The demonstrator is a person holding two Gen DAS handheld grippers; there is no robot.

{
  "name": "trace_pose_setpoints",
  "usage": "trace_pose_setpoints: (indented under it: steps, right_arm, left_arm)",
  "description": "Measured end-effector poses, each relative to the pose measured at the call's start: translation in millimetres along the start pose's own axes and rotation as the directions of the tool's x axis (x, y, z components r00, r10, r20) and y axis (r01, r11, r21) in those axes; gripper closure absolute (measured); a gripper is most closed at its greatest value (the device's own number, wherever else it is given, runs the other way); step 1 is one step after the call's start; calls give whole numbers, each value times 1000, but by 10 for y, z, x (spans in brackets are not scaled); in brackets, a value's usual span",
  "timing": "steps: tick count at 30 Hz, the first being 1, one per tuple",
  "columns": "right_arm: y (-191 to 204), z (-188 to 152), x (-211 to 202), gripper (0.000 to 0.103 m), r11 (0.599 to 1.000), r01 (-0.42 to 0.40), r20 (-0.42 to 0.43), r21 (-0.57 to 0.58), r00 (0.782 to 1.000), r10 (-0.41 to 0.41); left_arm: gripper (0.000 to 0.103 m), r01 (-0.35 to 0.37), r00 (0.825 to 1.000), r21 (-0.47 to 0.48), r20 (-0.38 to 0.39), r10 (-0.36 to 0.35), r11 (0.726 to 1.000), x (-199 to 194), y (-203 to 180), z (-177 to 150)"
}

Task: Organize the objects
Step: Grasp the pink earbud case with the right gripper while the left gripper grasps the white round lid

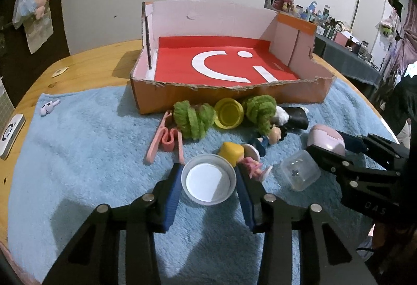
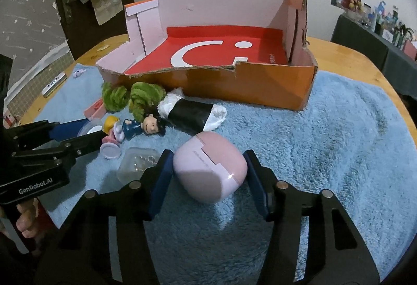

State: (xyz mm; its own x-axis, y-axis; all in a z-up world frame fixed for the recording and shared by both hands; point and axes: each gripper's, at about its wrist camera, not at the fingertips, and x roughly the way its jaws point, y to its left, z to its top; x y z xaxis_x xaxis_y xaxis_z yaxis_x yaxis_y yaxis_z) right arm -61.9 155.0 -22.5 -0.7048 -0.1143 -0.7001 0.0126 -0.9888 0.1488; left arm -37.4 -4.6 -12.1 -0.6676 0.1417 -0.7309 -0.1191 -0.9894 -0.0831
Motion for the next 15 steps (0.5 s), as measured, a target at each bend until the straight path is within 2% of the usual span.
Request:
trace_pose_setpoints:
  steps: [15]
  right_arm:
    - [47,-10,-149,50,1000,-12,18,6,1000,11]
  left_arm:
    - [61,11,999,17,33,-12,1000,-155,-67,-34]
